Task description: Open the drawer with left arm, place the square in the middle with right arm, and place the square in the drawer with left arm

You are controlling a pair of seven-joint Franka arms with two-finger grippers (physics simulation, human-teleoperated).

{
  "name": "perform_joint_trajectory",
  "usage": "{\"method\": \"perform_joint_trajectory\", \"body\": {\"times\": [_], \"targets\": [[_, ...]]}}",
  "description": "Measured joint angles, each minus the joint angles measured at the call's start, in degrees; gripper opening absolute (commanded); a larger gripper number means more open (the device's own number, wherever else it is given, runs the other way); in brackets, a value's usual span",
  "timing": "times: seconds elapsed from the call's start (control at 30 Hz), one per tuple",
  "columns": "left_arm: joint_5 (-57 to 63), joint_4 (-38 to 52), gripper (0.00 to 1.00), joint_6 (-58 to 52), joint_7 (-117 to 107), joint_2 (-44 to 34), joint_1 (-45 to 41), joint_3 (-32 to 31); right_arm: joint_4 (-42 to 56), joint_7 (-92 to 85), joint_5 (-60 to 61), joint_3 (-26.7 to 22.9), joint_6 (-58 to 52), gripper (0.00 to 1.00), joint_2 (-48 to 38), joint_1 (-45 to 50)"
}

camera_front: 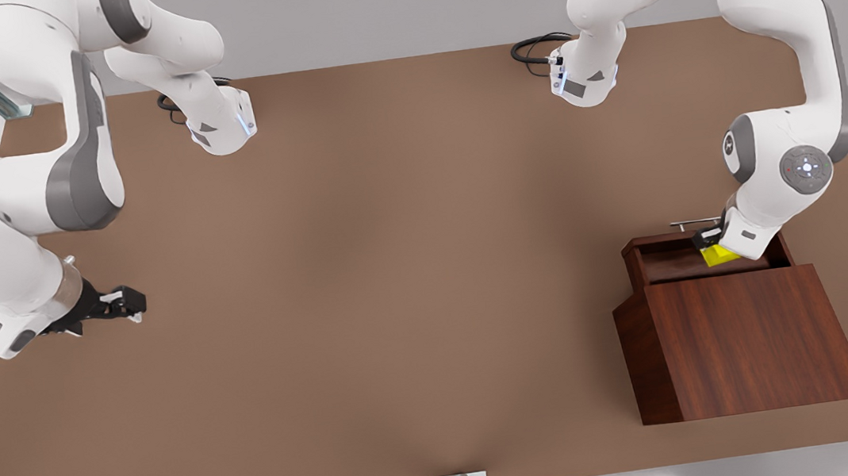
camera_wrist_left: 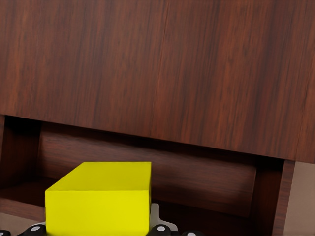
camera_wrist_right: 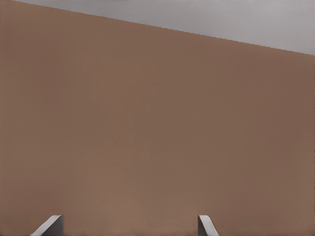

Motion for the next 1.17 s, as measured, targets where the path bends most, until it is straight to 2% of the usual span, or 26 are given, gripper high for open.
{"method": "perform_joint_trajectory", "body": {"times": [0.47, 0.5, 0.77, 0.83, 0.93, 1.03, 1.17], "targets": [[0.0, 1.3, 0.77, -0.1, -0.1, 1.1, -0.1, 1.4, -0.1, 4.5, -4.1, 0.6, -4.8, 1.00, -0.8, 3.0], [0.0, 1.3, 1.00, -0.1, 0.0, 1.1, 0.0, 1.4, -0.1, 4.5, -4.1, 0.6, -4.8, 1.00, -0.8, 3.0], [-0.2, 3.3, 1.00, -1.3, -1.0, 0.4, 0.0, 1.0, 0.0, 4.5, -4.0, 0.6, -4.8, 1.00, -0.9, 3.3], [-0.8, 10.9, 1.00, -10.1, -0.3, 0.4, -0.4, -2.8, 0.1, 5.3, -3.5, 0.1, -4.7, 1.00, -0.9, 3.0], [-4.8, 23.0, 1.00, -26.9, 1.2, -1.4, -0.5, -3.8, 1.4, 13.1, 1.0, 0.2, -4.8, 1.00, -0.8, 2.1], [-7.9, 23.4, 1.00, -29.8, 5.5, -7.6, -1.4, -3.2, 1.4, 13.2, 4.2, 0.1, -6.0, 1.00, -1.2, 0.8], [-9.7, 23.3, 1.00, -29.9, 6.2, -8.4, -2.5, -3.1, 1.4, 13.2, 4.2, 0.1, -6.1, 1.00, -1.2, 0.9]]}}
